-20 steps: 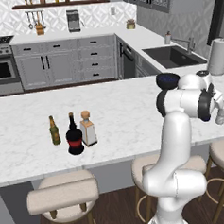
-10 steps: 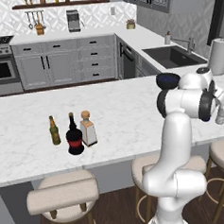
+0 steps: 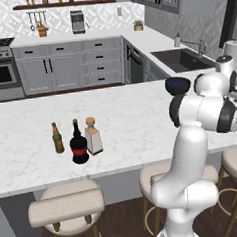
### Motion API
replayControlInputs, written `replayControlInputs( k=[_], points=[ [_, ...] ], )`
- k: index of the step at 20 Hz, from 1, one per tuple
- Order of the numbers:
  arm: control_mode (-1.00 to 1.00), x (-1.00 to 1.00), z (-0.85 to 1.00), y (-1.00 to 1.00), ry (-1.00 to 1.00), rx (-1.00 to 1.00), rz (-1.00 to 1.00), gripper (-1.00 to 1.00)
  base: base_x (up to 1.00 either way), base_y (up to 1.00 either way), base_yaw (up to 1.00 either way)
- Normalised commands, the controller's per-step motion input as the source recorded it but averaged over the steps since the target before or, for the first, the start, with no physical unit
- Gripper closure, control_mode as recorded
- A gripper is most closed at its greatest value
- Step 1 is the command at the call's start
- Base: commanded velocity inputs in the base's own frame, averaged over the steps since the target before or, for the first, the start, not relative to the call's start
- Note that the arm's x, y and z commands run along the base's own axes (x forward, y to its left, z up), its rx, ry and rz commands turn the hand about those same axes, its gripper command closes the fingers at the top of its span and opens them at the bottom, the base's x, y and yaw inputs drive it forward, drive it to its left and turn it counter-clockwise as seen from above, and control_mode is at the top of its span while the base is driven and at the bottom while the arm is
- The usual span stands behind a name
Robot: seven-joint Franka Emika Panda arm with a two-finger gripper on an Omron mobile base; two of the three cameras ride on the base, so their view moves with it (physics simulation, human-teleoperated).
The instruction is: Move the plastic bottles in the middle to the plastics group, and the glass bottles in the middle to the glass group.
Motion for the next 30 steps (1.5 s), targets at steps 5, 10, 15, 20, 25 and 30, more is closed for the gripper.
replayControlInputs(
  k=[5, 10, 15, 20, 25, 30],
  points=[
    [-1.0, -0.86, 0.0, 0.22, -0.02, 0.0, 0.26, -1.0, 0.0, 0.0, 0.0],
    [-1.0, -0.32, -0.1, 0.08, 0.08, 0.0, 0.18, -1.0, 0.0, 0.0, 0.0],
    [-1.0, -0.21, -0.06, 0.81, -0.07, -0.02, -0.01, -1.0, 0.0, 0.0, 0.0],
    [-1.0, -0.15, 0.0, 1.0, -0.14, -0.1, -0.08, -1.0, 0.0, 0.0, 0.0],
    [-1.0, 0.26, 0.15, 0.98, 0.02, -0.08, 0.01, -1.0, 0.0, 0.0, 0.0],
    [-1.0, 0.55, 0.35, 0.92, 0.09, -0.03, 0.13, -1.0, 0.0, 0.0, 0.0]
  ],
)
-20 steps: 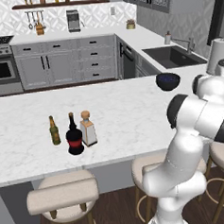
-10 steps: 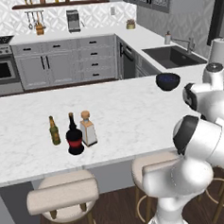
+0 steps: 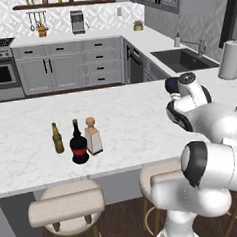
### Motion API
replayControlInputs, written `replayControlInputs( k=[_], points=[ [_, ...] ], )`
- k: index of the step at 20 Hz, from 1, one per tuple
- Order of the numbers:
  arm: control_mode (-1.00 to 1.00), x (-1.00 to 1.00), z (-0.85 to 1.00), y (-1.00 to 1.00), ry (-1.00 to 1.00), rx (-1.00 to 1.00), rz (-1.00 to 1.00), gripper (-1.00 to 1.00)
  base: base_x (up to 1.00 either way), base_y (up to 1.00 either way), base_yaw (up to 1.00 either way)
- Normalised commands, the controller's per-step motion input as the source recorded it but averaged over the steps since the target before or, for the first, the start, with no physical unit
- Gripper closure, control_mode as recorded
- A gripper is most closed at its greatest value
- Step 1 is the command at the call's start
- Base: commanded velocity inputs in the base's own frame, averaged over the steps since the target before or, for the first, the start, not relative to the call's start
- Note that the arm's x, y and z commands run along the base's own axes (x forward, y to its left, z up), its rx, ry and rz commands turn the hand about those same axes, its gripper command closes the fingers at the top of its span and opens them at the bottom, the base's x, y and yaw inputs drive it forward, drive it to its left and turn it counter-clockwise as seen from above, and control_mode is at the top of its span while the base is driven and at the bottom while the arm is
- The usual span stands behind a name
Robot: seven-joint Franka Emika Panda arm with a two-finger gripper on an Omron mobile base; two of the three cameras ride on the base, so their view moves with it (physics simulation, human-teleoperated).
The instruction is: Move the plastic bottles in the middle to the plastics group, and the glass bottles in the middle to the glass group.
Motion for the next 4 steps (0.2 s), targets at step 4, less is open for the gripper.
replayControlInputs(
  k=[4],
  points=[
    [-1.0, 0.01, 0.95, 0.06, 0.0, 0.0, 0.3, -1.0, 0.0, 0.0, 0.0]
  ],
)
